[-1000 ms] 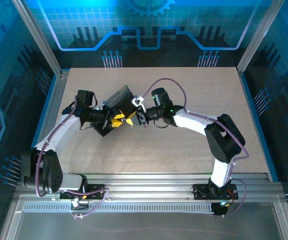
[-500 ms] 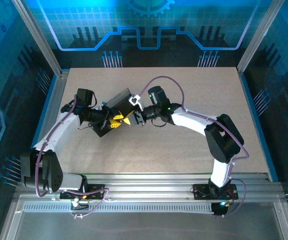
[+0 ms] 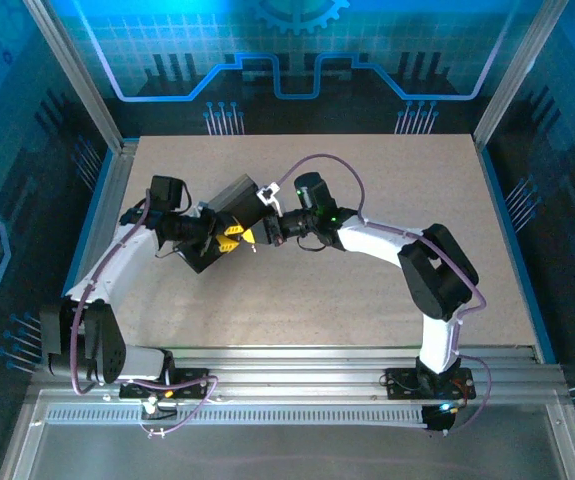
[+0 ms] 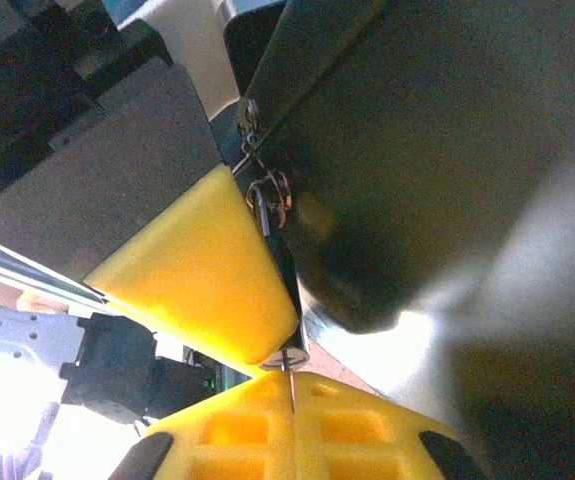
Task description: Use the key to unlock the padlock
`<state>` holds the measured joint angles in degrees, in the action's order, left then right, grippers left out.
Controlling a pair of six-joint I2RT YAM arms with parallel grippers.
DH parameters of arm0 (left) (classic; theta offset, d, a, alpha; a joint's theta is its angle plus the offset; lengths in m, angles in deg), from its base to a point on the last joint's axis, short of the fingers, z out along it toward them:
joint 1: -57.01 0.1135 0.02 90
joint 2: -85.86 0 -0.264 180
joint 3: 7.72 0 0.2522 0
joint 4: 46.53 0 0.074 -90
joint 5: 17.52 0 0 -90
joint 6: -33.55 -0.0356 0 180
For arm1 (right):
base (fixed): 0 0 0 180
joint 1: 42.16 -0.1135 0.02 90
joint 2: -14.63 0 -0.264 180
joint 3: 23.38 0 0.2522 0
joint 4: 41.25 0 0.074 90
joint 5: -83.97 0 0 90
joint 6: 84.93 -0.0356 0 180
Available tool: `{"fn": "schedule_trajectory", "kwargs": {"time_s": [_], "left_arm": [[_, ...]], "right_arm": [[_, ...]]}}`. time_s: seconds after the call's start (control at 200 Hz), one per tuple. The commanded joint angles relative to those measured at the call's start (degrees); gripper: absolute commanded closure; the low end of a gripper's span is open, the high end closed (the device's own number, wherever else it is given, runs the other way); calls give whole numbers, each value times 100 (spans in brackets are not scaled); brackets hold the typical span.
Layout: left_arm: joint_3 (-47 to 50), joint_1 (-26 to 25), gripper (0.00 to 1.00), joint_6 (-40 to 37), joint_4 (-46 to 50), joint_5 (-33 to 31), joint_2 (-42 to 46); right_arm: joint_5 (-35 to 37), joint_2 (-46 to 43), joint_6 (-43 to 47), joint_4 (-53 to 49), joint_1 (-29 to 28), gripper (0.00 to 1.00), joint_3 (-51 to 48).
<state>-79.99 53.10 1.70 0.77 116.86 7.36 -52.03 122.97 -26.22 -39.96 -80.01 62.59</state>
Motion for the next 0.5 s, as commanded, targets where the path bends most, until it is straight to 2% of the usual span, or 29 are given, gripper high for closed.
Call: {"fn": "schedule_trajectory", "kwargs": {"time_s": [0.0, 0.165, 0.495], "left_arm": [[74, -64, 100, 236, 96, 221, -16], [116, 125, 100, 288, 167, 89, -17], [207, 372, 100, 375, 141, -7, 101]], "right_arm": [[4, -92, -415, 954, -131, 87, 65], [197, -138, -419, 785, 0, 76, -239], [293, -430, -416, 704, 308, 67, -685]]}}
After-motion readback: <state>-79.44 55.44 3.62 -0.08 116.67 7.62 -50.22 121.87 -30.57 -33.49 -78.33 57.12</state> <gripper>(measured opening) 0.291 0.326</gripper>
